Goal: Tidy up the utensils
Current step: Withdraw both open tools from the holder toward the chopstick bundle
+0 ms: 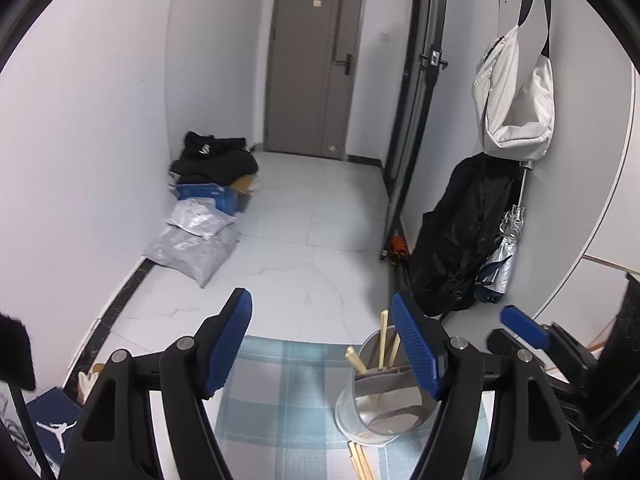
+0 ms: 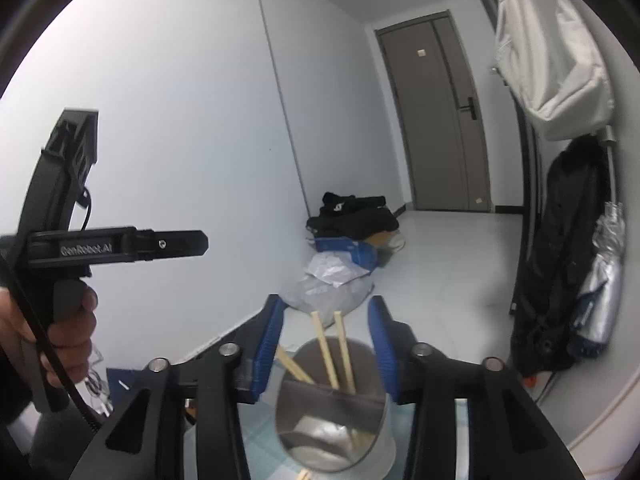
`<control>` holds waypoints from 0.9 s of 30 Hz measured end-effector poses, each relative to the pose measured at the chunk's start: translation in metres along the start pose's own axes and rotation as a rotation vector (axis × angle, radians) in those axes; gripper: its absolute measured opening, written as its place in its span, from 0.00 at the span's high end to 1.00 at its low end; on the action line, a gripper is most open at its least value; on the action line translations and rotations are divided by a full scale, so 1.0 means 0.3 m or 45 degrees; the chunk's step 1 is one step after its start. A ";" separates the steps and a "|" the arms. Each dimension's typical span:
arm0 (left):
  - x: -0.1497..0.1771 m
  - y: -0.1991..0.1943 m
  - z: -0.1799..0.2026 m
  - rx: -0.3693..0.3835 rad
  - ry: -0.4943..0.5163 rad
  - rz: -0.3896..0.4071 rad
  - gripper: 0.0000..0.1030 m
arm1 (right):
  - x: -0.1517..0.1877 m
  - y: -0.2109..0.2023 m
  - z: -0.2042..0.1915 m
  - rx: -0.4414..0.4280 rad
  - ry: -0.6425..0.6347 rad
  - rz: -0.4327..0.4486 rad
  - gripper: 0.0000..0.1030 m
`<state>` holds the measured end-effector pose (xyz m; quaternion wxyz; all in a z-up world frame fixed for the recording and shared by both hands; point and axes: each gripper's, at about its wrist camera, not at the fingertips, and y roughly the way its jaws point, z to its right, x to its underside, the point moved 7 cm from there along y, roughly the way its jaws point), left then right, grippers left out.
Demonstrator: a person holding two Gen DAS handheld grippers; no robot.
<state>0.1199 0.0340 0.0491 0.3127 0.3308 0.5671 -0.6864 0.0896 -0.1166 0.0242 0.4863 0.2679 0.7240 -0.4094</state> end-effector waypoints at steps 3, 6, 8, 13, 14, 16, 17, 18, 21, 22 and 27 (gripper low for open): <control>0.022 -0.035 0.002 -0.027 -0.008 0.028 0.24 | -0.001 -0.046 -0.024 0.019 0.005 0.004 0.49; 0.046 -0.073 0.007 -0.034 -0.025 0.055 0.21 | 0.004 -0.113 -0.048 0.043 0.012 0.032 0.43; 0.061 -0.094 0.006 -0.048 -0.038 0.072 0.21 | 0.006 -0.141 -0.053 0.055 0.025 0.040 0.41; 0.097 -0.130 0.001 -0.067 -0.063 0.110 0.20 | 0.019 -0.210 -0.087 0.073 0.023 0.061 0.38; 0.106 -0.136 -0.001 -0.072 -0.066 0.118 0.20 | 0.022 -0.222 -0.092 0.075 0.022 0.067 0.38; 0.124 -0.147 0.002 -0.078 -0.065 0.131 0.20 | 0.031 -0.239 -0.100 0.085 0.020 0.074 0.34; 0.132 -0.152 0.002 -0.080 -0.063 0.141 0.20 | 0.039 -0.248 -0.103 0.094 0.023 0.075 0.33; 0.139 -0.157 0.005 -0.079 -0.059 0.153 0.20 | 0.044 -0.253 -0.102 0.098 0.027 0.078 0.32; 0.163 -0.170 0.010 -0.084 -0.045 0.175 0.19 | 0.071 -0.272 -0.105 0.113 0.035 0.079 0.30; 0.172 -0.170 0.011 -0.082 -0.047 0.182 0.16 | 0.081 -0.277 -0.106 0.119 0.040 0.077 0.29; 0.225 -0.161 0.007 -0.074 -0.064 0.187 0.11 | 0.149 -0.289 -0.105 0.153 0.040 0.051 0.24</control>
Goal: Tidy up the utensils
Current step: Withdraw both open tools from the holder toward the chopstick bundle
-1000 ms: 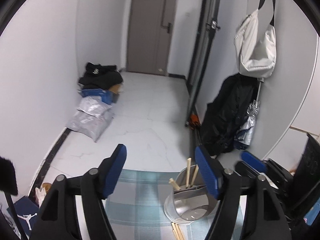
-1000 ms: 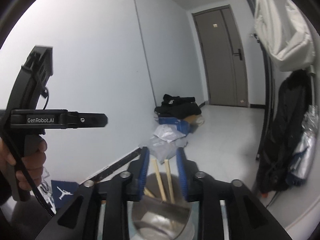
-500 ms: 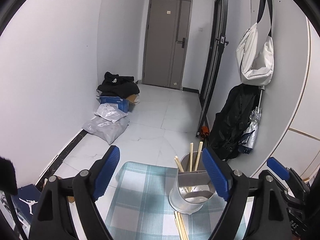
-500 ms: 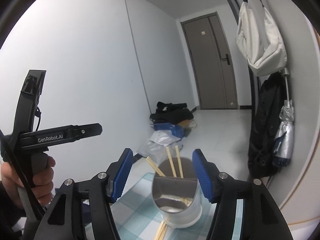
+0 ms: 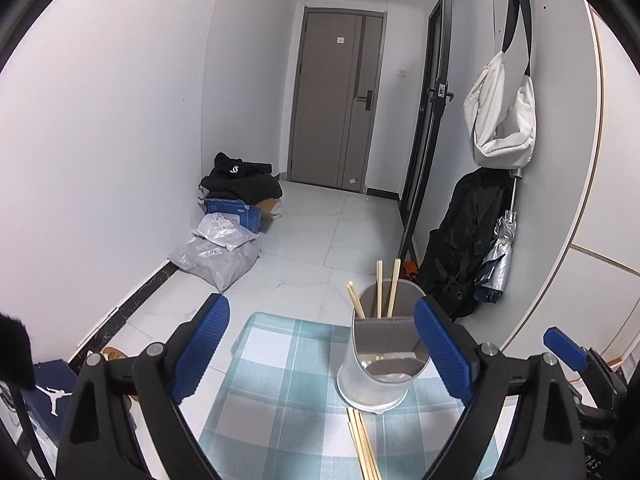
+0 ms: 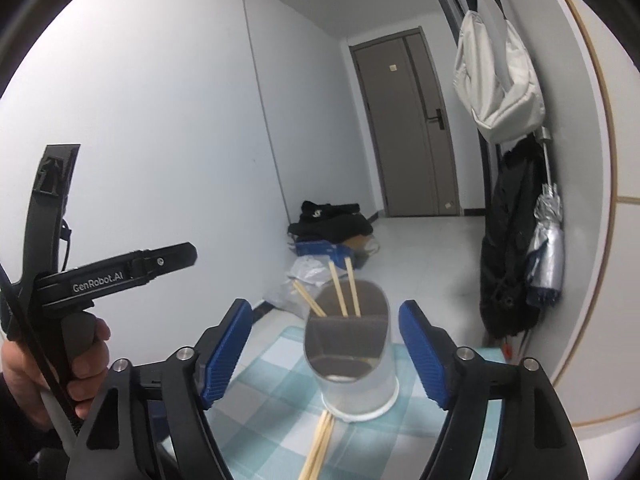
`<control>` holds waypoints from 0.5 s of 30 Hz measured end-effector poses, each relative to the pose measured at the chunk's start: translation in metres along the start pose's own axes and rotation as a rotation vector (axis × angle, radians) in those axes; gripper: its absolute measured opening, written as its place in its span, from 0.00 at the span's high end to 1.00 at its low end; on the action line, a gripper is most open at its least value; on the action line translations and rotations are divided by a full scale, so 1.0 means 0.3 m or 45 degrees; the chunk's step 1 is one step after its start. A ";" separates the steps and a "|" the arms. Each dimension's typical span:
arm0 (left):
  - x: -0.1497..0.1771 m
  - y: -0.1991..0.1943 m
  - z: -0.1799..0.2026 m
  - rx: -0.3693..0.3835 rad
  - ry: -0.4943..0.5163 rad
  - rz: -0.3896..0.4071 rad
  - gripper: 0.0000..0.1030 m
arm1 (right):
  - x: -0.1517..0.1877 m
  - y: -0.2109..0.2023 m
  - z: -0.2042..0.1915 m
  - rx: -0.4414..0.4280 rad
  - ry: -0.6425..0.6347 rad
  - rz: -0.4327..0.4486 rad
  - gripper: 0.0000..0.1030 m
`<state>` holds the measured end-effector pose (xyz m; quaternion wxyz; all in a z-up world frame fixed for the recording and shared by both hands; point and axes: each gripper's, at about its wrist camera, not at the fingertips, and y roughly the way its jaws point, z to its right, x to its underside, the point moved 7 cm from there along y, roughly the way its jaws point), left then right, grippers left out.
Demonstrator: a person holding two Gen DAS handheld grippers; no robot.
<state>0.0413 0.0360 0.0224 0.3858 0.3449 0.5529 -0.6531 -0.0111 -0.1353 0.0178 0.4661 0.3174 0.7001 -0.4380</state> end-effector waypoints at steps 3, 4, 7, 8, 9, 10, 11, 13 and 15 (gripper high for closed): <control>0.035 0.017 0.000 0.005 -0.008 -0.017 0.11 | 0.044 -0.002 0.001 0.016 -0.003 -0.030 0.24; 0.049 0.020 -0.001 0.004 -0.007 -0.019 0.11 | 0.055 -0.002 0.001 0.020 -0.004 -0.037 0.23; 0.088 0.037 -0.009 -0.007 -0.017 -0.029 0.11 | 0.095 0.007 0.010 0.038 0.000 -0.071 0.23; 0.103 0.051 -0.014 -0.008 -0.027 -0.041 0.11 | 0.109 0.012 0.015 0.046 -0.001 -0.084 0.23; 0.115 0.056 -0.016 -0.009 -0.029 -0.049 0.11 | 0.124 0.018 0.020 0.053 -0.001 -0.099 0.23; 0.126 0.065 -0.018 -0.013 -0.030 -0.058 0.11 | 0.133 0.023 0.023 0.057 -0.001 -0.109 0.23; 0.138 0.078 -0.021 -0.016 -0.032 -0.070 0.11 | 0.146 0.031 0.028 0.065 -0.002 -0.126 0.23; 0.153 0.091 -0.025 -0.011 -0.033 -0.085 0.11 | 0.166 0.046 0.036 0.079 0.000 -0.153 0.23; 0.162 0.101 -0.033 -0.012 -0.038 -0.088 0.11 | 0.186 0.063 0.041 0.084 0.002 -0.184 0.23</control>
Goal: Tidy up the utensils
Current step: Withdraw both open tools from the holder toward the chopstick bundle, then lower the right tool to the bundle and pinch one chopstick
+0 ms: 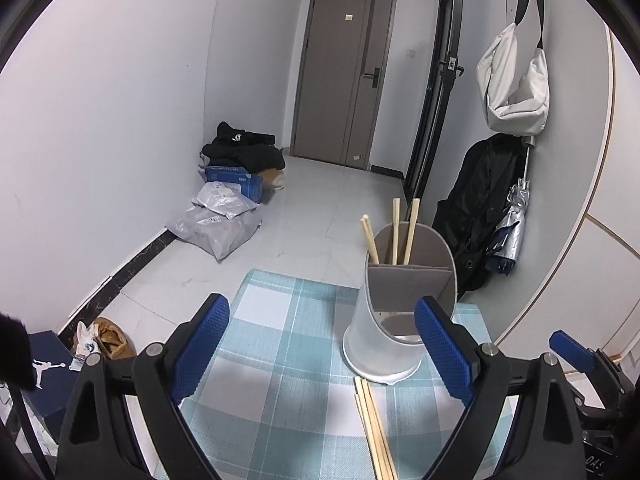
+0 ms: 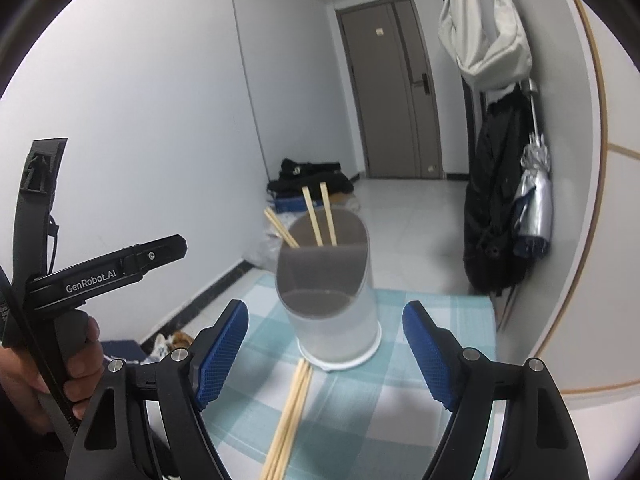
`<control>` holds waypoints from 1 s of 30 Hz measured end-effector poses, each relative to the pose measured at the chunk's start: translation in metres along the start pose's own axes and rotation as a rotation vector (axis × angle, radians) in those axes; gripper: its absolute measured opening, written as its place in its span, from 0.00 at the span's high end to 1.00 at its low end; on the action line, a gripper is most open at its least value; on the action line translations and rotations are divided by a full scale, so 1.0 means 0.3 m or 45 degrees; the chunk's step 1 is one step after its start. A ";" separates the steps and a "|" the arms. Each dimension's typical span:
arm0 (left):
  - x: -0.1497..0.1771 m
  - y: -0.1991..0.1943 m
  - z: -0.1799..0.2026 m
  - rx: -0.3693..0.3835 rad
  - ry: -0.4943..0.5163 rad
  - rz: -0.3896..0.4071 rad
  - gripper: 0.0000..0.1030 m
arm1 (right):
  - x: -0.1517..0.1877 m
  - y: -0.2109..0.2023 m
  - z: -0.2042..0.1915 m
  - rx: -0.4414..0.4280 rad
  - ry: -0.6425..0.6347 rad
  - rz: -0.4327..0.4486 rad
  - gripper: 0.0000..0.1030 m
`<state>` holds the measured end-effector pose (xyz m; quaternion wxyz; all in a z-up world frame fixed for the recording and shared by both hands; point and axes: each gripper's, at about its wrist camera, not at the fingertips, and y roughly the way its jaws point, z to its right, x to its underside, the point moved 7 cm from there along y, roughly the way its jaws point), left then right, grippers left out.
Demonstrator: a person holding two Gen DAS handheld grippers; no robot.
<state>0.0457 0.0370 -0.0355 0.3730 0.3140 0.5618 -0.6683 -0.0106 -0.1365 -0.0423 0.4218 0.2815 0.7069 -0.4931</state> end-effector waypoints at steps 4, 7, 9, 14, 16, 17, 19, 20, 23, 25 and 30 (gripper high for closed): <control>0.017 0.027 -0.019 -0.007 -0.025 -0.013 0.11 | 0.039 0.053 0.014 0.028 0.015 -0.071 0.23; 0.035 0.053 -0.035 -0.009 -0.046 -0.046 0.11 | 0.071 0.096 0.024 0.037 0.041 -0.133 0.23; 0.044 0.067 -0.041 -0.029 -0.040 -0.054 0.11 | 0.102 0.136 0.030 0.045 0.054 -0.194 0.23; 0.050 0.086 -0.045 -0.033 0.007 -0.075 0.11 | 0.186 0.233 0.035 0.071 0.052 -0.344 0.23; 0.050 0.095 -0.057 -0.034 0.001 -0.082 0.11 | 0.215 0.266 0.031 0.072 0.052 -0.395 0.23; 0.049 0.098 -0.064 -0.026 -0.009 -0.088 0.11 | 0.229 0.281 0.028 0.072 0.043 -0.416 0.23; 0.044 0.099 -0.083 -0.028 -0.030 -0.082 0.11 | 0.255 0.312 0.018 0.076 0.006 -0.460 0.23; 0.042 0.103 -0.087 -0.033 -0.031 -0.081 0.11 | 0.268 0.327 0.013 0.078 -0.009 -0.482 0.23; 0.044 0.114 -0.095 -0.050 -0.026 -0.100 0.11 | 0.303 0.358 -0.009 0.053 -0.021 -0.540 0.27; 0.048 0.122 -0.103 -0.054 -0.033 -0.123 0.11 | 0.321 0.370 -0.024 0.045 -0.036 -0.565 0.29; 0.058 0.139 -0.130 -0.054 -0.086 -0.175 0.11 | 0.370 0.412 -0.041 0.054 -0.068 -0.658 0.47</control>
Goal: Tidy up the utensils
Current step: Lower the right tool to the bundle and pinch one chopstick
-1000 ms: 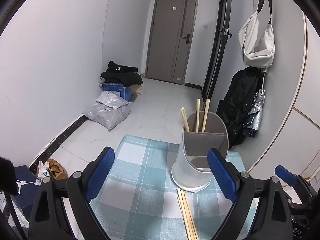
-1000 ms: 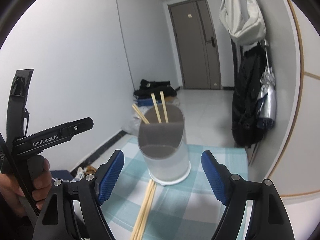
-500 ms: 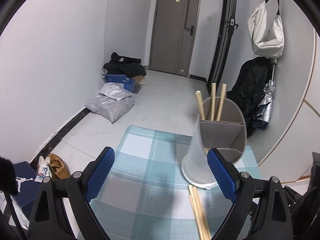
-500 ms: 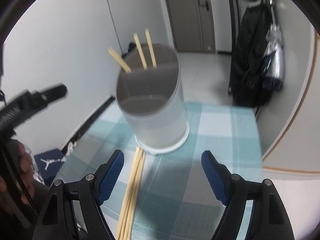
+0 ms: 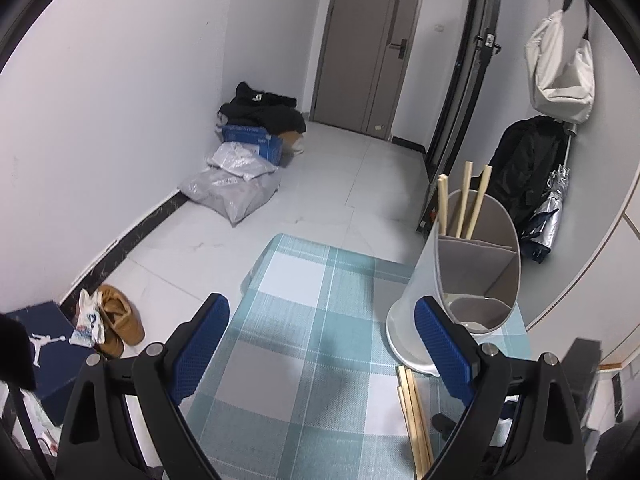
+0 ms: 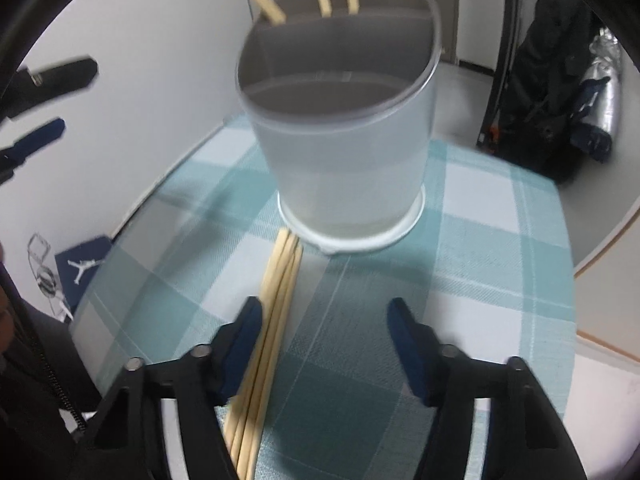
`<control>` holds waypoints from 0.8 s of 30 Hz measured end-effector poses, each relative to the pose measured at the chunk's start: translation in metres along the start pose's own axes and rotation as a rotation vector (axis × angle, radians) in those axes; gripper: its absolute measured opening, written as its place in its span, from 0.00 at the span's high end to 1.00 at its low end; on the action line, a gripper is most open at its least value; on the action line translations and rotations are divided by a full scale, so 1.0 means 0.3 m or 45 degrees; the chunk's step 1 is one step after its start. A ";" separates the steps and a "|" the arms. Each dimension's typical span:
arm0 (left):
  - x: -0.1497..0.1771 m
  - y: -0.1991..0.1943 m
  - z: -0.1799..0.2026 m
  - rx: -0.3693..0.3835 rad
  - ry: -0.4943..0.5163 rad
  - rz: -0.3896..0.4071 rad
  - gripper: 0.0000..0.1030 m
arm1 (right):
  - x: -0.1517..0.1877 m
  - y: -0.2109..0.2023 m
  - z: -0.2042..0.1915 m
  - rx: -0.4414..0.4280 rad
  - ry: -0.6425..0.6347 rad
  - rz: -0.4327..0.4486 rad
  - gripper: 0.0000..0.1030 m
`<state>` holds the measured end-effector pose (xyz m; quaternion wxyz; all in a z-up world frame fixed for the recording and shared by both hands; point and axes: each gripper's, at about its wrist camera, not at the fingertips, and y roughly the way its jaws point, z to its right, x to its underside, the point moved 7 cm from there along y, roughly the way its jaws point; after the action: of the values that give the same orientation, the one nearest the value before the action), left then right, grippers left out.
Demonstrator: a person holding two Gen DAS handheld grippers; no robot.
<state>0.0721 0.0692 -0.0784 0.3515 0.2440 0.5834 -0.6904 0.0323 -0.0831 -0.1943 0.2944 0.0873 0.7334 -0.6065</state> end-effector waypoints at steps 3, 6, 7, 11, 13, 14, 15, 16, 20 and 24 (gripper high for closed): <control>0.002 0.002 -0.011 -0.009 -0.015 -0.013 0.11 | 0.020 0.035 -0.013 0.012 -0.014 -0.063 0.50; 0.005 0.002 -0.018 -0.017 -0.020 -0.019 0.11 | 0.032 0.052 -0.020 0.029 -0.026 -0.096 0.54; 0.004 0.001 -0.021 -0.019 -0.022 -0.019 0.11 | 0.034 0.051 -0.018 0.037 -0.024 -0.098 0.56; 0.001 -0.003 -0.030 -0.024 -0.028 -0.014 0.11 | 0.037 0.049 -0.018 0.108 -0.057 -0.110 0.64; 0.001 -0.003 -0.032 -0.023 -0.029 -0.016 0.11 | 0.033 0.058 -0.015 0.124 -0.061 -0.114 0.64; 0.001 -0.004 -0.034 -0.023 -0.031 -0.017 0.11 | 0.032 0.058 -0.017 0.129 -0.066 -0.114 0.65; 0.001 -0.003 -0.038 -0.025 -0.032 -0.017 0.11 | 0.032 0.059 -0.022 0.128 -0.073 -0.113 0.69; 0.002 -0.003 -0.041 -0.029 -0.032 -0.018 0.11 | 0.032 0.060 -0.029 0.124 -0.083 -0.111 0.73; 0.005 -0.001 -0.058 -0.034 -0.049 -0.025 0.11 | 0.038 0.054 -0.056 0.105 -0.140 -0.128 0.95; 0.010 0.007 -0.061 -0.018 -0.067 -0.052 0.11 | 0.076 0.029 -0.052 0.068 -0.133 -0.173 0.95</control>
<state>0.0705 0.0865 -0.0857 0.3544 0.2112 0.5837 -0.6994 0.0130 -0.0714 -0.2125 0.2879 0.0135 0.7047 -0.6483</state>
